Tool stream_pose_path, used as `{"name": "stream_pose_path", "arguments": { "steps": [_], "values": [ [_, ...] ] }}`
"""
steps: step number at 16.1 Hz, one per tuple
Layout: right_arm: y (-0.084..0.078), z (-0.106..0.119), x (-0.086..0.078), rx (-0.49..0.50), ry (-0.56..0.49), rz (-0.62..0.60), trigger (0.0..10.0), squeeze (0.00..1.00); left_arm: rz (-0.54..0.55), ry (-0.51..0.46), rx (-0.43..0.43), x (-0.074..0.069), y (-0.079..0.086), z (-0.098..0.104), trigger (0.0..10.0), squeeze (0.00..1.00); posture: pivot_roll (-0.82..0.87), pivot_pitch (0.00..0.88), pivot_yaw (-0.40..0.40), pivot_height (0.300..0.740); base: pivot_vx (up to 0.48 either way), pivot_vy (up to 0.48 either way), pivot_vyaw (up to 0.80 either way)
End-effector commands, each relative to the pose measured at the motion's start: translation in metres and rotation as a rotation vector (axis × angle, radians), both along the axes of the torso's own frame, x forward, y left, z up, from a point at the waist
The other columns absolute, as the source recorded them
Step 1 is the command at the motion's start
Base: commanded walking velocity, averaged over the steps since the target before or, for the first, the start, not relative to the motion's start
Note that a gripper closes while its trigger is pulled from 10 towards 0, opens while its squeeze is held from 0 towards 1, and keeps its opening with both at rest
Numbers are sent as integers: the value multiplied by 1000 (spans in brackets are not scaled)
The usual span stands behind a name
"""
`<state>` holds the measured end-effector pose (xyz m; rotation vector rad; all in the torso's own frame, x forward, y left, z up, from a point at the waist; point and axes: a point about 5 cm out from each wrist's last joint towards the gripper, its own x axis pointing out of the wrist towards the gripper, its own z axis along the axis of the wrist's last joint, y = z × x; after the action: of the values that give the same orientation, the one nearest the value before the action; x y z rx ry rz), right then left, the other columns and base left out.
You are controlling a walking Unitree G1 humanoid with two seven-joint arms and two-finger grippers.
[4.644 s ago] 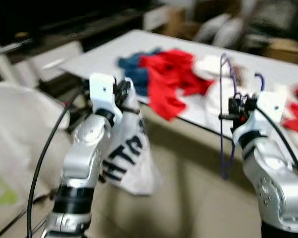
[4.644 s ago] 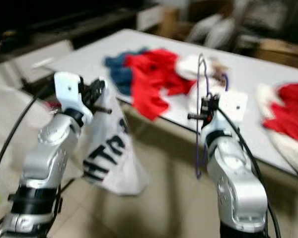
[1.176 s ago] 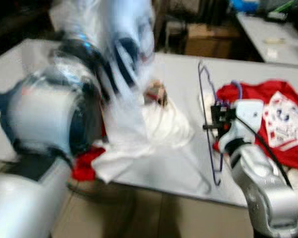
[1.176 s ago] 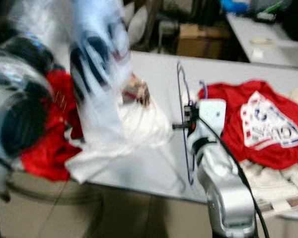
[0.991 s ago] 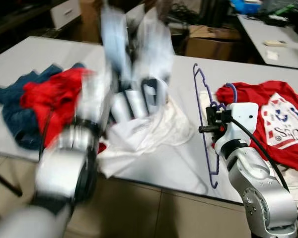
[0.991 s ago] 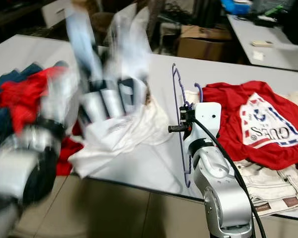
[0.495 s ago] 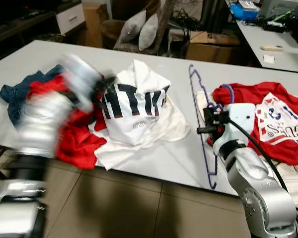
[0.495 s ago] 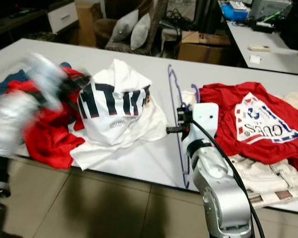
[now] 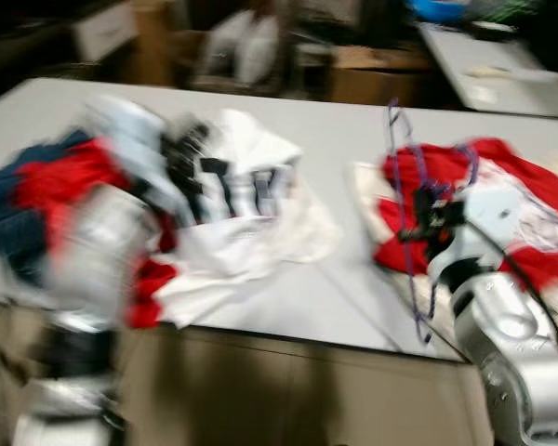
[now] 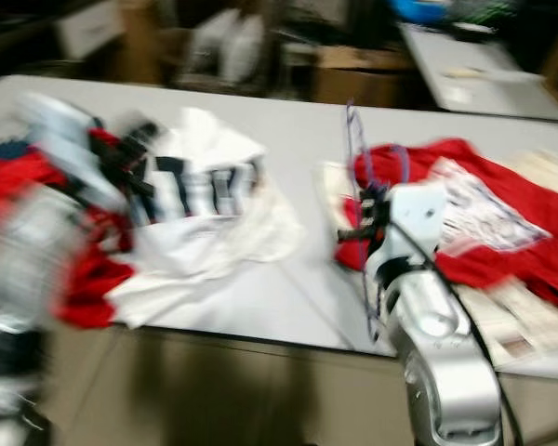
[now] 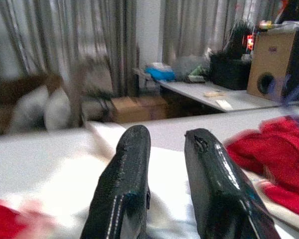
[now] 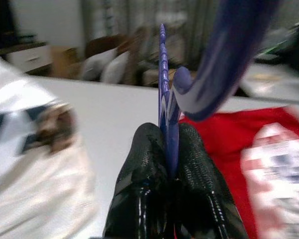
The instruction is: Hang hanger
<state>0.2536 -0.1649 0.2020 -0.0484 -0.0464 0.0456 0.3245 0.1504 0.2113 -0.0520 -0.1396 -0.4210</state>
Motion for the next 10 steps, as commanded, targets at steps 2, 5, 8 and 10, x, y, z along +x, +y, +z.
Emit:
{"name": "stream_pose_path", "arguments": {
  "steps": [2, 5, 8, 10],
  "values": [
    [-4, 6, -2, -7, -12, -19, 10000, 0, 22, -62, 39, -6, -13, 6, 10000, 0, 3, 0, 7, 740, 0, 0, -800],
    [-7, -4, -3, 77, 38, -67, 10000, 0, 47, -24, -24, -10, -32, -1, 10000, 0, 10, 0, 6, 740, 0, 0, -800],
    [-14, -20, -8, 95, 105, -100, 0, 0, 80, 24, 23, -20, -47, -19, 10000, 0, 20, 12, -24, 740, 0, 0, -800],
    [-14, -20, -6, 77, 120, -89, 10000, 0, 75, 33, 28, -22, -50, -22, 10000, 0, 22, 13, -25, 740, 0, 0, -800]
  ]
}}
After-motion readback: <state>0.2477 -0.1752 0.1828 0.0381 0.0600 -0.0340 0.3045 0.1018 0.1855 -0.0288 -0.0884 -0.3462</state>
